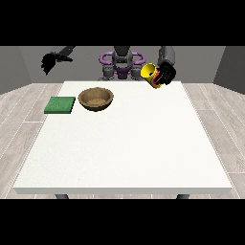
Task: Pick the cup and pour the ball into the bowl, then pick the bowl and place it on the pad
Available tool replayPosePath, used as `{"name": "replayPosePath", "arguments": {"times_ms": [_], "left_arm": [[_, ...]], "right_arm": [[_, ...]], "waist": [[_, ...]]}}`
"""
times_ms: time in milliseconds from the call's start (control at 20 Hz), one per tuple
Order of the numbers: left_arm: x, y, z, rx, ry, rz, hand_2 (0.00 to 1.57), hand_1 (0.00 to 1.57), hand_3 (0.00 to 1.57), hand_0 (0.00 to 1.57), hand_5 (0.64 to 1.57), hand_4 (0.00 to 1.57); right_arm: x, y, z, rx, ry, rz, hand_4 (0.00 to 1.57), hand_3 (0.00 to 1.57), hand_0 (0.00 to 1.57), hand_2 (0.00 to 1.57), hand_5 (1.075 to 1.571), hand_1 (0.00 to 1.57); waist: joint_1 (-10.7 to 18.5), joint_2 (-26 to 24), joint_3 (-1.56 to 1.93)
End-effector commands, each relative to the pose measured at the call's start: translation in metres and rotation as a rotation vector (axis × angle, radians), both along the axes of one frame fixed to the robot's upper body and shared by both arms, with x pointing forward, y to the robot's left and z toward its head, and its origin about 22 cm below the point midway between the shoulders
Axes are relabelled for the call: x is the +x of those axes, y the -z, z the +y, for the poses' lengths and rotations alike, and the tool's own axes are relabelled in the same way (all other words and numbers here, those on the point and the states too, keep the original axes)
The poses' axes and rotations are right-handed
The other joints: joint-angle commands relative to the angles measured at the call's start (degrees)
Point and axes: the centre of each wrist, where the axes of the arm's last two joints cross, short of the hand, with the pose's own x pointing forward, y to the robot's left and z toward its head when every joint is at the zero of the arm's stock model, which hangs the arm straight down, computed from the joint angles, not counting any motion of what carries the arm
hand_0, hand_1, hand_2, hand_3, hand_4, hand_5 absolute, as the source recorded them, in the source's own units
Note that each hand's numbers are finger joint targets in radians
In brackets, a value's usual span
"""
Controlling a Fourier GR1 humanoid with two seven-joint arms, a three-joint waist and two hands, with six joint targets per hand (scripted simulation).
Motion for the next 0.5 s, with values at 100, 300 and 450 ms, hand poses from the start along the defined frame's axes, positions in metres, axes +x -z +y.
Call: {"name": "replayPosePath", "arguments": {"times_ms": [100,300,450], "left_arm": [[0.012,-0.016,-0.063,0.203,-0.021,-0.043,1.57,1.50,1.57,1.50,1.245,1.51],[0.023,-0.032,-0.073,0.398,-0.054,-0.012,1.57,1.54,1.57,1.54,1.165,1.57],[0.017,-0.024,-0.113,0.564,-0.001,-0.046,1.57,1.55,1.57,1.55,1.244,1.57]], "right_arm": [[-0.003,0.001,-0.026,0.004,0.013,-0.008,0.00,0.00,0.00,0.00,1.569,0.00],[0.008,0.000,-0.006,-0.003,-0.035,0.063,0.00,0.00,0.00,0.00,1.570,0.00],[-0.002,0.015,-0.011,0.023,-0.022,0.065,0.00,0.00,0.00,0.00,1.571,0.00]], "waist": [[-0.31,-0.51,0.05],[-2.21,-3.68,0.03],[-1.47,-4.36,0.09]]}}
